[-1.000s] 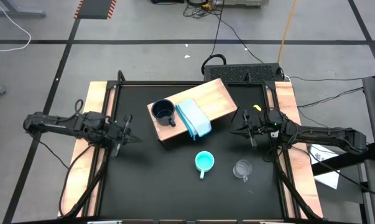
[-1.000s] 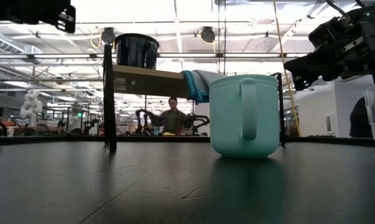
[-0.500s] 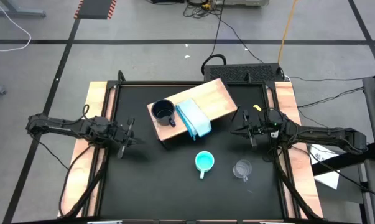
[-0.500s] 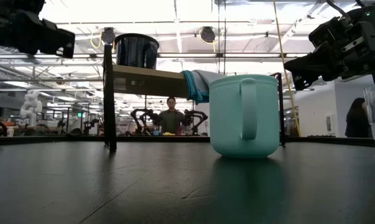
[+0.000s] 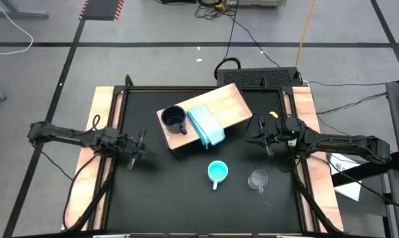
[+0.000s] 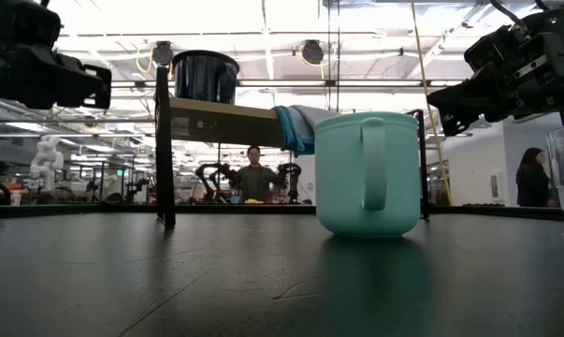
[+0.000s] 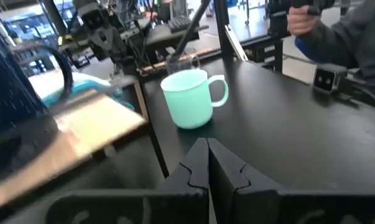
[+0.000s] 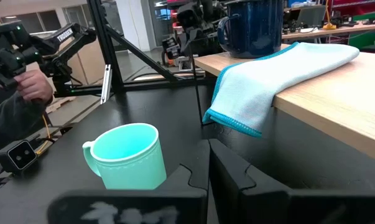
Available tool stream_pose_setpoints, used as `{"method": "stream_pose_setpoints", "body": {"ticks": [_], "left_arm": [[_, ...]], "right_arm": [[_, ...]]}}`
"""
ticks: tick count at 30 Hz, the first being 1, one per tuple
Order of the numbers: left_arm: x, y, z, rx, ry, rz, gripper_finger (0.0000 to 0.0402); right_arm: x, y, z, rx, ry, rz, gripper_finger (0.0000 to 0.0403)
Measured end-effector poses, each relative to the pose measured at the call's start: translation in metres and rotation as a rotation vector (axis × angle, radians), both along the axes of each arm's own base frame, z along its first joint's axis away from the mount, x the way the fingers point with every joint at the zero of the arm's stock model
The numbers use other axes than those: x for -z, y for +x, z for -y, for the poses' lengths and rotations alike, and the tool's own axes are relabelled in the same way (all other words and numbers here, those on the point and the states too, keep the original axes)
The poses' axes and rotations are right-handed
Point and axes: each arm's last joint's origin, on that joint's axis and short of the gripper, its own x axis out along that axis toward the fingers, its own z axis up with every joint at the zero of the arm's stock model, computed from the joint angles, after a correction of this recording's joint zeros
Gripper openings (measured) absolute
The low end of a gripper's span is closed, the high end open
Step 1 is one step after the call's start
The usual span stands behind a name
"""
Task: Stack small to large cups/mugs on shelf
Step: Put the light blue mug over the folded light blue napkin on the shelf
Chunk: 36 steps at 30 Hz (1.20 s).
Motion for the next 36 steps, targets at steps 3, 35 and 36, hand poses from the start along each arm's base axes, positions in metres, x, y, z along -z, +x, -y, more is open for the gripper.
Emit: {"method": "stream_pose_setpoints", "body": {"ticks": [3, 35, 36], "left_arm": [[0.007, 0.0, 0.0, -0.016, -0.009, -0.023, 0.0], [0.007, 0.0, 0.0, -0.011, -0.001, -0.022, 0.0], [0.007, 0.0, 0.0, -0.011, -0.001, -0.021, 0.0]], "right_arm": [[0.0, 0.0, 0.0, 0.0, 0.0, -0.001, 0.0], [-0.028, 0.006, -0.004, -0.19, 0.043, 0.105, 0.0], [-0.03, 0.008, -0.005, -0.205, 0.049, 0.1, 0.0]]}}
